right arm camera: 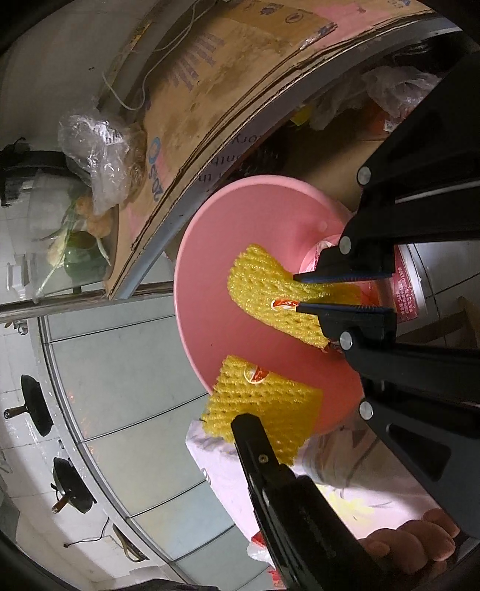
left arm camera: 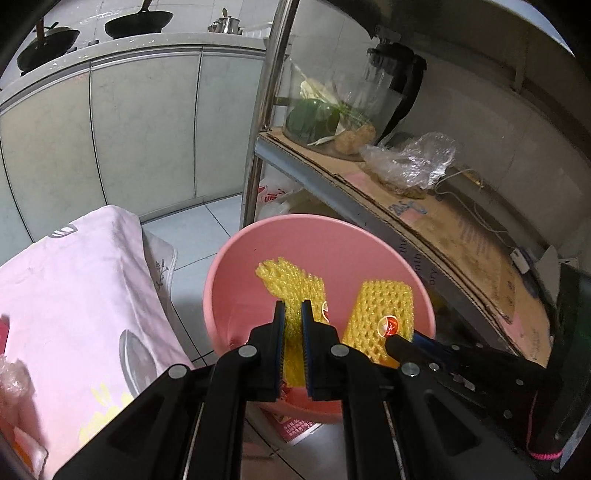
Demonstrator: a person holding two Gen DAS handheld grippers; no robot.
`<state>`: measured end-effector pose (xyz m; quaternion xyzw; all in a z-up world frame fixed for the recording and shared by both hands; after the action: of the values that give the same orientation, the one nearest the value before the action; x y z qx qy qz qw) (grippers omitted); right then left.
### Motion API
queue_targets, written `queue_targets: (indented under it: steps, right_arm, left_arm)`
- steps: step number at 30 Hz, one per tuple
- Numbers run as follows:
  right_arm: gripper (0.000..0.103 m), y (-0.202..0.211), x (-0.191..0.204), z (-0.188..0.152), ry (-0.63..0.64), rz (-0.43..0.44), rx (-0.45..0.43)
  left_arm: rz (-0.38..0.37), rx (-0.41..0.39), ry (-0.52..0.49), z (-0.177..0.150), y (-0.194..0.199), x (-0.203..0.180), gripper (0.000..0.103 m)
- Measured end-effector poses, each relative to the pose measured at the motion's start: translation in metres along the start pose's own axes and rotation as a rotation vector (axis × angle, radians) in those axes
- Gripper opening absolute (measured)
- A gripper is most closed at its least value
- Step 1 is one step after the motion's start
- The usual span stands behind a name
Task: Collect trash
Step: 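Carry both yellow foam nets with both grippers over the pink bucket, then open both grippers to drop the foam nets into the bucket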
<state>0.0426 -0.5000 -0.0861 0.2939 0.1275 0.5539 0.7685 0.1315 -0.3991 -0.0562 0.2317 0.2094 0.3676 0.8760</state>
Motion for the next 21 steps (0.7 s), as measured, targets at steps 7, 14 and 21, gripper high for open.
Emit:
queue_targets:
  steps: [7,14,21]
  right_arm:
    - [0.01,-0.011,0.001,0.001,0.019,-0.027,0.01]
    - [0.022,-0.019,-0.006,-0.001,-0.016,-0.038,0.033]
    - [0.03,-0.016,-0.006,0.0,-0.015,-0.032,0.029]
  left_arm:
    - [0.011,0.012,0.012,0.0,-0.013,0.0,0.009]
    - [0.011,0.026,0.037,-0.001,-0.011,0.004,0.028]
    - [0.012,0.031,0.059,0.001,-0.004,0.007,0.029]
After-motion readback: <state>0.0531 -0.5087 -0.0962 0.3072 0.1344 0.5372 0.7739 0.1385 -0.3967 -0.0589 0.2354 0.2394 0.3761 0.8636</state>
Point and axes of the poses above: each gripper's, at about its wrist camera, not at the fingertips, and y roughly against the way its jaws point, x to its left, z to its top, the point moved 4 cm from there along -y, roughly the way its jaws point, and after that the axes turned 10 degrees about -x, right-handed, at the moved point
